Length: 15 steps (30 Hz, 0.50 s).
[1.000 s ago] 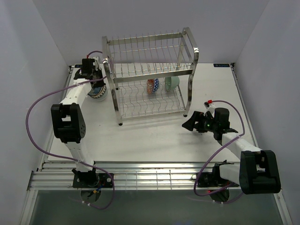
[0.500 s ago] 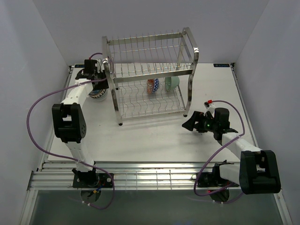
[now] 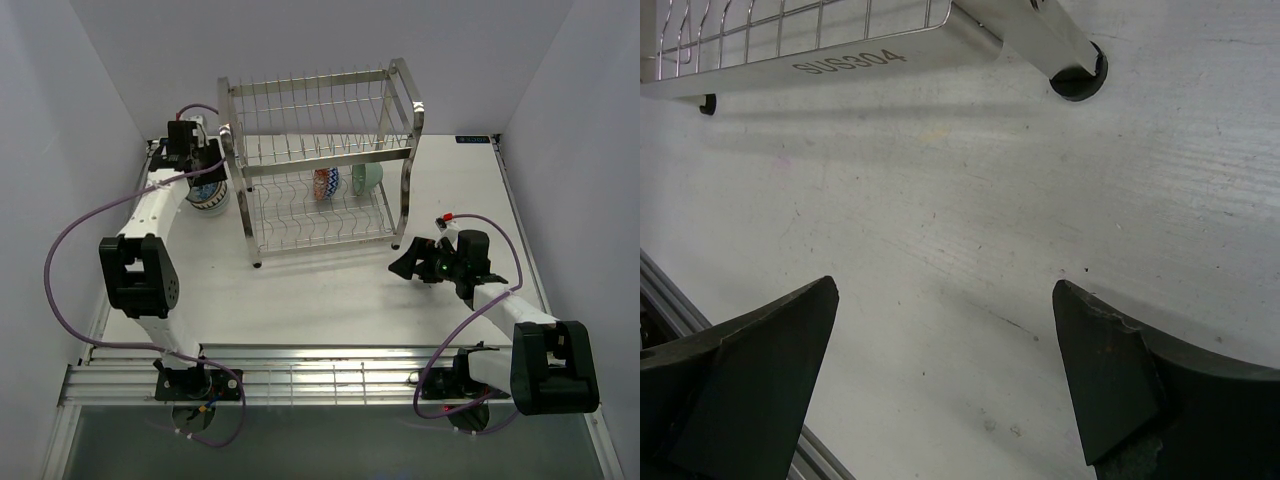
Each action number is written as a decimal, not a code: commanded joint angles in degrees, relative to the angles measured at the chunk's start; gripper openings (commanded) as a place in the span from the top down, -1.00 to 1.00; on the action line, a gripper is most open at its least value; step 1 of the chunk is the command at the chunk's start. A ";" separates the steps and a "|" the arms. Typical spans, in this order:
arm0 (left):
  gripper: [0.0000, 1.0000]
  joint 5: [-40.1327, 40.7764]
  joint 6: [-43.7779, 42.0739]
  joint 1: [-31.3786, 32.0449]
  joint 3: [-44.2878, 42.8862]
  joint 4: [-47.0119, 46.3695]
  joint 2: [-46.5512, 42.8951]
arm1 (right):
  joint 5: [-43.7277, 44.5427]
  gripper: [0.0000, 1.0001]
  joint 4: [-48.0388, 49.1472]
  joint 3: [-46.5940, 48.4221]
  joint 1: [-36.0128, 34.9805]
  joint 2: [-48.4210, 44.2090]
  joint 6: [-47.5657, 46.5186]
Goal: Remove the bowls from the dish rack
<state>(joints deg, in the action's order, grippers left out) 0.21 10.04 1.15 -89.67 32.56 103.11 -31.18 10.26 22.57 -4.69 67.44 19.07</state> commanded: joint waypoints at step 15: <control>-0.25 -17.33 10.51 -4.49 24.26 -7.92 -31.62 | 0.51 -0.96 -0.94 1.34 -0.41 -2.57 0.00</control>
<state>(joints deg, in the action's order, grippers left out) -8.29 16.56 -3.70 -70.54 29.34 79.44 -30.79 9.50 22.57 -4.69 66.59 19.11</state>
